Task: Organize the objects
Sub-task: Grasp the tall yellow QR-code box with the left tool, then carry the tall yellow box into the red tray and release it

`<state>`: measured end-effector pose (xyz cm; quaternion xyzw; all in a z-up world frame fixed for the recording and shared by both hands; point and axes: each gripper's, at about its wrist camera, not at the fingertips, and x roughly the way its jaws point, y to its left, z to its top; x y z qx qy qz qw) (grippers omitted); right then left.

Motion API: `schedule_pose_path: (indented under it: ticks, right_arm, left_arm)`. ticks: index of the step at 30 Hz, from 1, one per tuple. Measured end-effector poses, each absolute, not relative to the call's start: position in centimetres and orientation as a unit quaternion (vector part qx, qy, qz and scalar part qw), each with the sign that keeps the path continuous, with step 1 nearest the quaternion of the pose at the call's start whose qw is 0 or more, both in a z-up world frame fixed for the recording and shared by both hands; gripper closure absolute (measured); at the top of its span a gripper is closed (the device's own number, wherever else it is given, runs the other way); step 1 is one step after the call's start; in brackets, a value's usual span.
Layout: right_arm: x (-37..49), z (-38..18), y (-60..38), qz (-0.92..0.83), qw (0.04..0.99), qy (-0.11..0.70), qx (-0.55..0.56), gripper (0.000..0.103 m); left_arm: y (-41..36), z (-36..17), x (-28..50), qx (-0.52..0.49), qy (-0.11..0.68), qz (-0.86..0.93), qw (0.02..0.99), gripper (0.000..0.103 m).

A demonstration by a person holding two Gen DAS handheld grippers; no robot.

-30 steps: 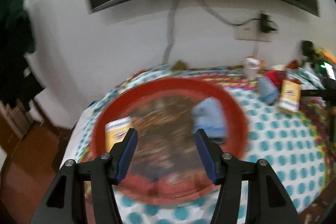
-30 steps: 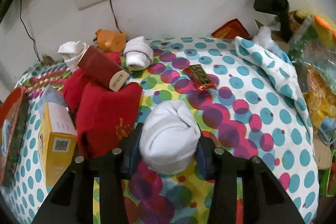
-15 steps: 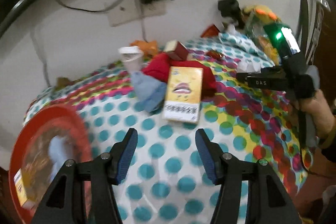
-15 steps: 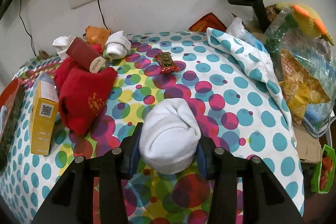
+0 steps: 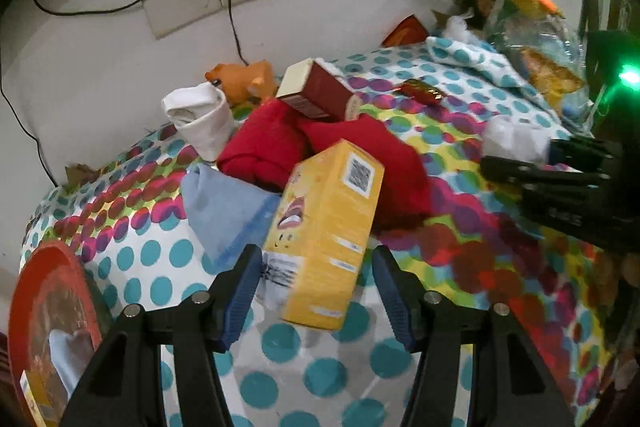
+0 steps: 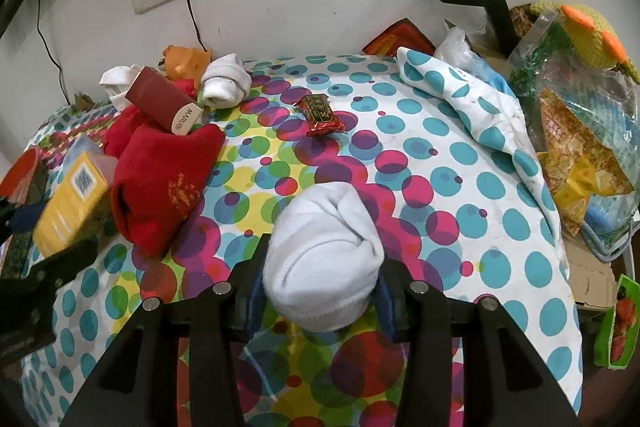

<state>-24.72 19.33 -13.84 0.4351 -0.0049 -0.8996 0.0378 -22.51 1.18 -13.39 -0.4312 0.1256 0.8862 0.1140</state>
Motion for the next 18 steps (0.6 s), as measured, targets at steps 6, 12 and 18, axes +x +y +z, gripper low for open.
schedule_pose_path:
  ticks: [6, 12, 18]
  right_arm:
    - [-24.7, -13.9, 19.3, -0.9, 0.039, -0.01, 0.434, 0.06]
    - [-24.7, -13.9, 19.3, -0.9, 0.036, -0.009, 0.435, 0.06]
    - [-24.8, -13.9, 19.3, -0.9, 0.035, -0.008, 0.435, 0.06]
  left_arm:
    - [0.2, -13.8, -23.4, -0.43, 0.09, 0.891, 0.117, 0.044]
    - [0.4, -14.0, -23.6, -0.441, 0.082, 0.886, 0.119, 0.072]
    - [0.4, -13.1, -22.3, -0.422, 0.079, 0.895, 0.122, 0.072]
